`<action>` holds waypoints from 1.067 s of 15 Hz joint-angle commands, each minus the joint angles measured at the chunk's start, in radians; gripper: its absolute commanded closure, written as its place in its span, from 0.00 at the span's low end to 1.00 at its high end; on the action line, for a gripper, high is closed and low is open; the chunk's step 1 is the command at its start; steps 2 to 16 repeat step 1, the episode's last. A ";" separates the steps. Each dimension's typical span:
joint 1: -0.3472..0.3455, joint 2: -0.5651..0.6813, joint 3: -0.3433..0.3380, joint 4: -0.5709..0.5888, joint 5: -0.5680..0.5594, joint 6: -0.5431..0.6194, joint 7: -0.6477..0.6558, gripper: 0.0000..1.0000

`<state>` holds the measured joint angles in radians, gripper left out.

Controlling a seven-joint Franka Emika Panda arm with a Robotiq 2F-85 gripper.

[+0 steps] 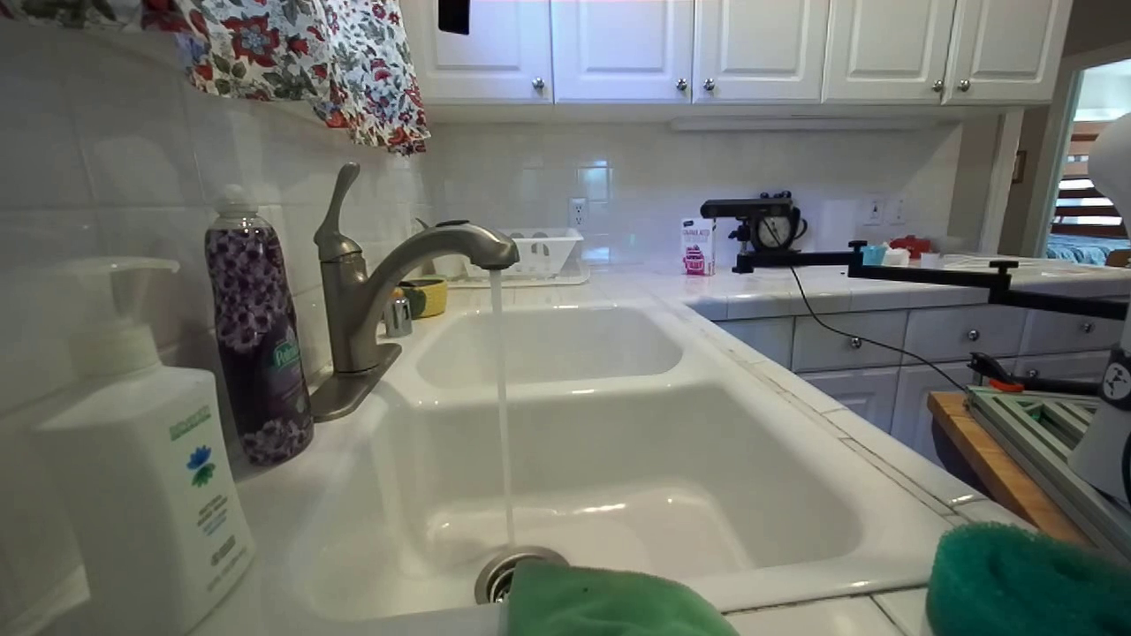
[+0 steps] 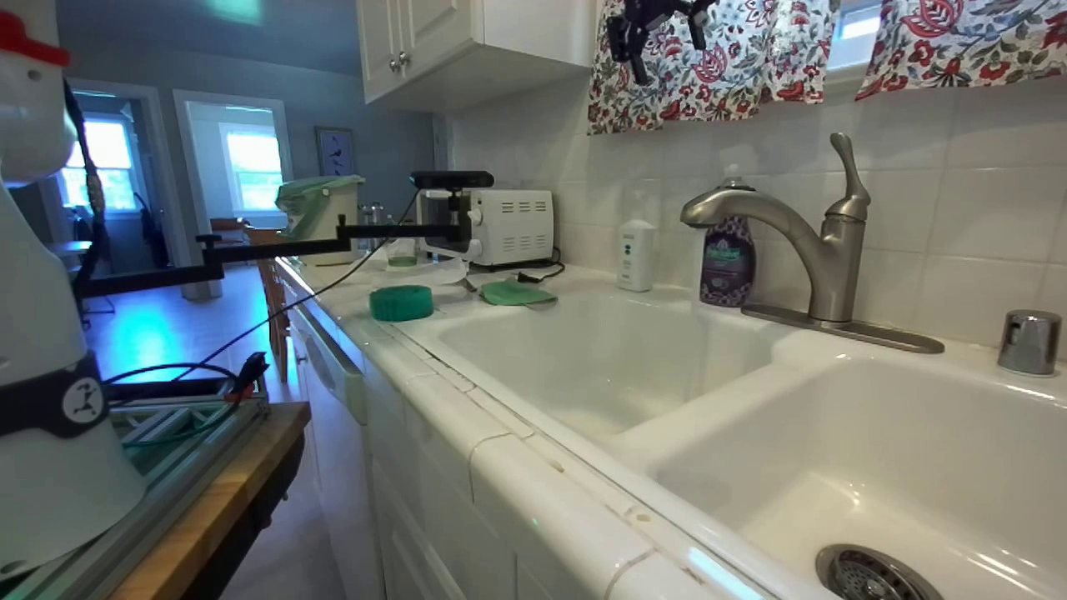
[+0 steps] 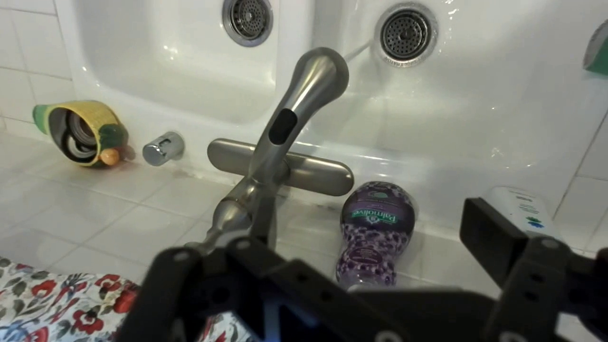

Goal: Push the faucet handle up

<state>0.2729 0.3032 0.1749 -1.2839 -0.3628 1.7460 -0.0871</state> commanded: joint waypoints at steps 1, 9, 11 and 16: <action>0.000 0.000 0.000 0.000 0.000 0.000 0.000 0.00; 0.000 0.000 0.000 0.000 0.000 0.000 0.000 0.00; 0.000 0.000 0.000 0.000 0.000 0.000 0.000 0.00; 0.000 0.000 0.000 0.000 0.000 0.000 0.000 0.00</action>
